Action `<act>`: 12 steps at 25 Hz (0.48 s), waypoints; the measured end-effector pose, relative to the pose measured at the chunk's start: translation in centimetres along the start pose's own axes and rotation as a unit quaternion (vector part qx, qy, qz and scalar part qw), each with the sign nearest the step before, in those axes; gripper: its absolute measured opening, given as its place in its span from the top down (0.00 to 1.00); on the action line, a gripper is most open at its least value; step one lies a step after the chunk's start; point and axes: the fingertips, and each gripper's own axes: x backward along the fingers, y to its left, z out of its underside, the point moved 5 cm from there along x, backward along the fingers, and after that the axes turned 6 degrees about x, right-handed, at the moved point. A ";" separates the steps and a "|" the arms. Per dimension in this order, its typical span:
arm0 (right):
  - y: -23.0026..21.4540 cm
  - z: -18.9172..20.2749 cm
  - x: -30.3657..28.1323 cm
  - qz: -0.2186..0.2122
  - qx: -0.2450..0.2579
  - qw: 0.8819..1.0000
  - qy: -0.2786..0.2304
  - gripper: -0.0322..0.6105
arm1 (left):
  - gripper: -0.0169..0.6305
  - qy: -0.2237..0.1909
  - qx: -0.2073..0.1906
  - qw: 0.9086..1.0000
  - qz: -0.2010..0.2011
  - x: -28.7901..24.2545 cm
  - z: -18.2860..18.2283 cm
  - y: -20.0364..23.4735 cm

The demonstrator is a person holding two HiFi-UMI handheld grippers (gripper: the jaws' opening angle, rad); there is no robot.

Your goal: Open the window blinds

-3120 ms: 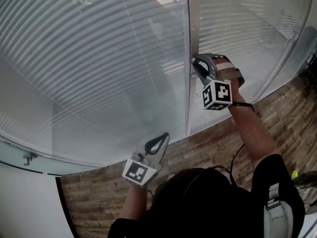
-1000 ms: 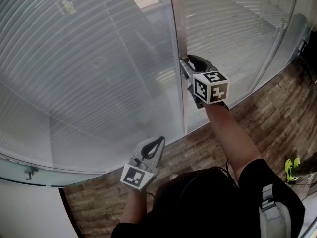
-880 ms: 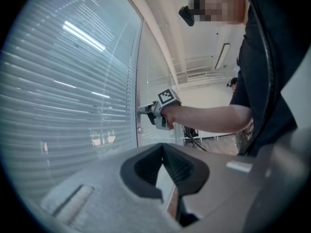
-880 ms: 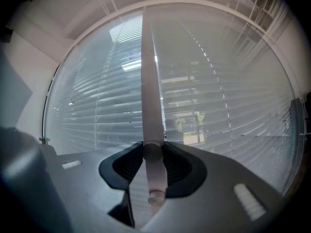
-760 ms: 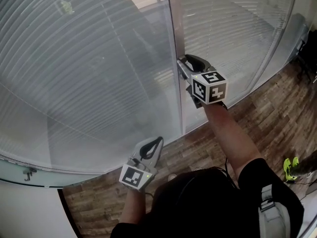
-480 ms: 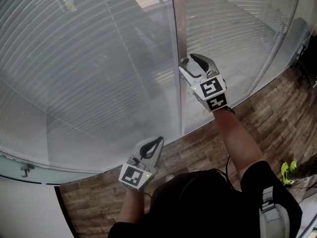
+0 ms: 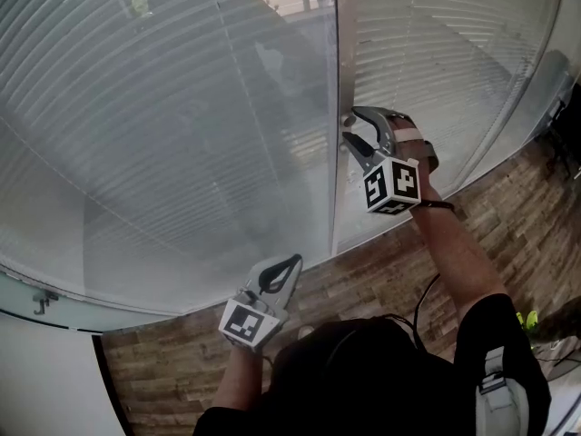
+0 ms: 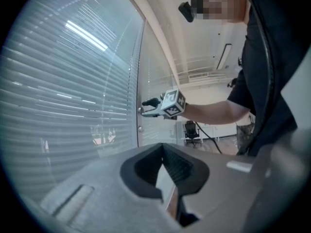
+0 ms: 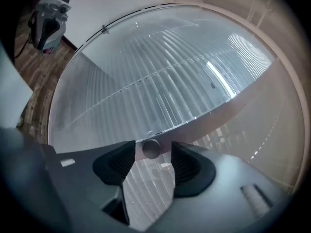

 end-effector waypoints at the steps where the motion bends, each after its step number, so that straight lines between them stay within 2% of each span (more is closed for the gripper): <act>1: 0.2 0.1 -0.1 0.002 0.018 1.000 0.003 0.58 | 0.97 0.000 0.000 1.000 0.000 0.0 0.0 0.0; 4: 0.4 0.1 -0.5 0.004 0.055 0.998 0.011 0.59 | 0.97 -0.001 0.006 1.000 -0.003 0.1 0.1 0.1; 12: 0.2 -0.2 -1.0 0.009 0.083 0.996 0.012 0.59 | 0.97 -0.005 0.008 1.000 -0.007 0.4 -0.1 0.3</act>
